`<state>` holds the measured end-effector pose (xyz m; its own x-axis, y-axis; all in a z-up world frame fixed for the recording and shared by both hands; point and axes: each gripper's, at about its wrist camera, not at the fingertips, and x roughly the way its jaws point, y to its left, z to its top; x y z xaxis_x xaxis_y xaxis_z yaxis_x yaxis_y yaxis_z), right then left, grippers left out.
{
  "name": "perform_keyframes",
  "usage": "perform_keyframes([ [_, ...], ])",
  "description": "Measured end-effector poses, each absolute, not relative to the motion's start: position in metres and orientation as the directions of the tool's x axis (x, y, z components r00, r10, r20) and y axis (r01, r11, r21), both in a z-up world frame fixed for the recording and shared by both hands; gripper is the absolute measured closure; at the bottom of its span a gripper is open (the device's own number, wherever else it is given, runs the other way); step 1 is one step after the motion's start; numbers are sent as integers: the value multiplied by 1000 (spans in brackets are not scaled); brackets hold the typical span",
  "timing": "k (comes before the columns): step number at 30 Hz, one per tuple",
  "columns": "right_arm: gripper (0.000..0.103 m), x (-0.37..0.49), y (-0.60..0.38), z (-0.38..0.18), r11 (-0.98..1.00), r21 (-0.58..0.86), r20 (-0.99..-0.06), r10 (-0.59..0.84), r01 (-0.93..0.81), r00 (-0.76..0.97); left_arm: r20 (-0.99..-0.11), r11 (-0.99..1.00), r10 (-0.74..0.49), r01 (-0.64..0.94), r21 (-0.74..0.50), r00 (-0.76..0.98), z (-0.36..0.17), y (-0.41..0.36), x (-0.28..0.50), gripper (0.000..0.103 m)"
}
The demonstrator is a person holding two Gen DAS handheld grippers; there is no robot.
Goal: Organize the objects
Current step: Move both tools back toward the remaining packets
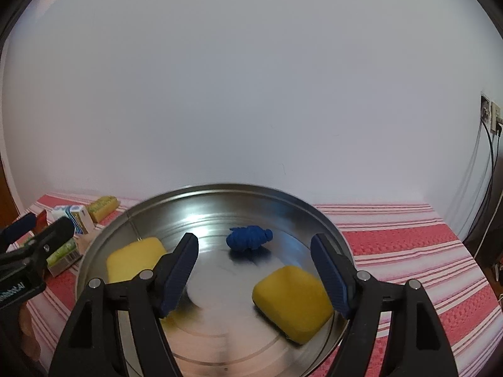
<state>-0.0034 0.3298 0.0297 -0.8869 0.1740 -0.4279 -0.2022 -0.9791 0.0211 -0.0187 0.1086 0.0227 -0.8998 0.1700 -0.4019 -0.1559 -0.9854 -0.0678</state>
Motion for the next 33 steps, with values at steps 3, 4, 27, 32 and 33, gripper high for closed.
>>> perform_keyframes([
  [3, 27, -4, 332, 30, -977, 40, -431, 172, -210, -886, -411, -988, 154, -136, -71, -898, 18, 100, -19, 0],
  [4, 27, -4, 332, 28, -976, 43, -437, 176, -216, -882, -415, -989, 147, -129, -70, -898, 17, 97, -20, 0],
  [27, 27, 16, 322, 29, -956, 11, -329, 272, -292, -904, -437, -998, 59, -57, -17, -898, 8, 26, -12, 0],
  [32, 27, 27, 314, 34, -947, -3, -282, 310, -322, -908, -468, -999, 50, -44, -24, -882, 4, 7, -18, 0],
  [33, 27, 29, 311, 35, -946, -2, -282, 310, -323, -908, -468, -999, 45, -38, -23, -883, 4, 3, -18, 0],
])
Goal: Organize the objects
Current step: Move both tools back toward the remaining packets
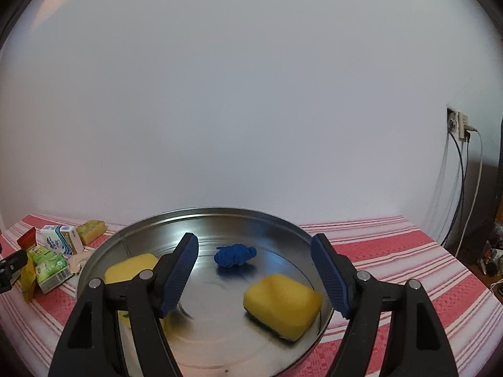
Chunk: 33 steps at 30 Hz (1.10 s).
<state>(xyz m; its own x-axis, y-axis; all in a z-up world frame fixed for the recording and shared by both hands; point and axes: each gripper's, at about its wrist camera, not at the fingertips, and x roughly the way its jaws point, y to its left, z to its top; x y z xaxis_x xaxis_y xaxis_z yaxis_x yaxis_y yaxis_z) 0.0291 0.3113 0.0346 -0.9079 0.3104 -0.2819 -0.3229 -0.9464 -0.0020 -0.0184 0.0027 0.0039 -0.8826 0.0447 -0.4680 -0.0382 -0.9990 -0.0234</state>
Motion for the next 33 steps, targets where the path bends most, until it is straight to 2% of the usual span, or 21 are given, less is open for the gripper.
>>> perform_keyframes([
  [9, 27, 40, 276, 34, -957, -16, -291, 283, -291, -914, -479, -1000, 12, -17, 6, -877, 0, -27, -23, 0],
  [16, 27, 42, 230, 33, -980, -18, -307, 195, -199, -932, -521, -1000, 25, -12, -28, -853, -5, -60, -35, 0],
  [22, 27, 31, 186, 31, -994, 15, -357, 96, -108, -929, -568, -998, 28, 11, -65, -823, -11, -92, -47, 0],
  [33, 27, -10, 103, 18, -990, 16, -493, -127, 137, -861, -629, -997, -52, 76, -12, -776, -23, -135, -66, 0],
])
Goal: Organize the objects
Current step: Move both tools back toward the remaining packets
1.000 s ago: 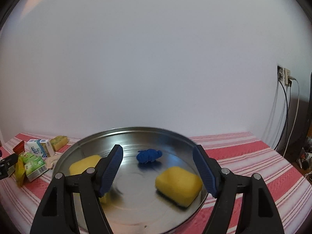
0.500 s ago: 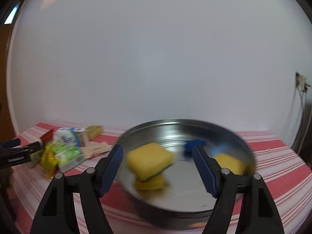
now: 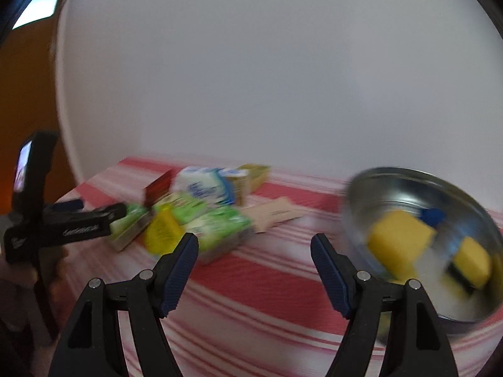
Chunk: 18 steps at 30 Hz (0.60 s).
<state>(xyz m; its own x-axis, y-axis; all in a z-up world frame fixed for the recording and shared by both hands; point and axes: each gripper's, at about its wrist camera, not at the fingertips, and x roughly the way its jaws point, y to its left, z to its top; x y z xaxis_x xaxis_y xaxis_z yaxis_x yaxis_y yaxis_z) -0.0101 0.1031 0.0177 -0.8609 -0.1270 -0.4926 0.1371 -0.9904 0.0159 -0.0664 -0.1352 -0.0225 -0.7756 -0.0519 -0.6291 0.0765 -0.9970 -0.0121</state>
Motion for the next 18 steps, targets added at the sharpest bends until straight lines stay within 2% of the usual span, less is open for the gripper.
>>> perform_keyframes([
  [9, 27, -54, 34, -3, -947, -83, -633, -191, 310, -750, -663, -999, -54, 41, 35, -747, -27, -157, -71, 0],
  [15, 27, -83, -1, -21, -900, -154, -708, -186, 407, -681, -694, -998, -24, 57, -25, -719, -29, -173, -75, 0],
  [18, 27, -87, -16, -29, -866, -247, -715, -140, 434, -685, -714, -996, 11, 51, -67, -700, -32, -175, -78, 0],
])
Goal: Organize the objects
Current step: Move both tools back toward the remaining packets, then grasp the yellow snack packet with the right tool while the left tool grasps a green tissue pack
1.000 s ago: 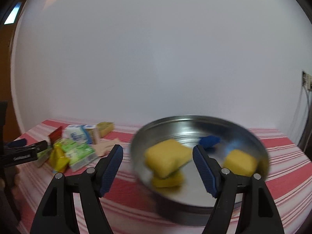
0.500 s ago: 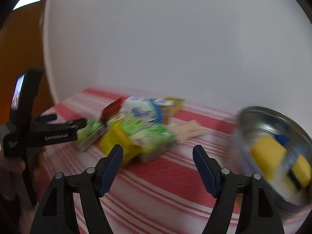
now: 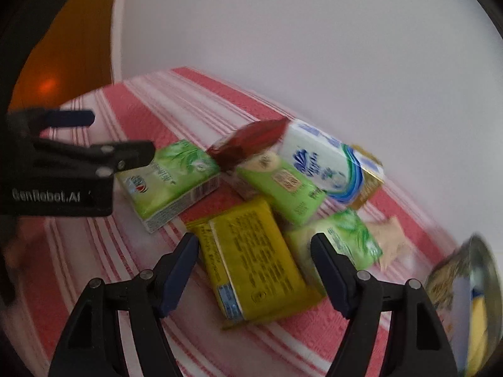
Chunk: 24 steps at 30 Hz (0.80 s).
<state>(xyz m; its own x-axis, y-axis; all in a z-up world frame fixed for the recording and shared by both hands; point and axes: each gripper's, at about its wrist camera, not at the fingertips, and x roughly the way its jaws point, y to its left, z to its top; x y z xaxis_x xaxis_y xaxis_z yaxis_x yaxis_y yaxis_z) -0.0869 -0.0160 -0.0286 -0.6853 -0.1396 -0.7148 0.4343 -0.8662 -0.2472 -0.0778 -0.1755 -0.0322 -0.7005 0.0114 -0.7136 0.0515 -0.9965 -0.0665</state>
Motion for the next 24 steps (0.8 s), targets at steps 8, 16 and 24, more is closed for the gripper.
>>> perform_keyframes([
  [8, 50, -74, -5, -34, -834, -314, -708, -113, 454, -697, -709, -987, 120, -7, -160, -695, -31, -170, -77, 0],
  [16, 75, -52, 70, -6, -917, -13, -659, -293, 400, -692, -699, -980, 197, -106, -171, -687, -32, -146, -75, 0],
  [24, 79, -53, 101, -12, -917, 146, -671, -368, 372, -643, -741, -986, 149, -155, -62, -654, -40, -111, -87, 0],
])
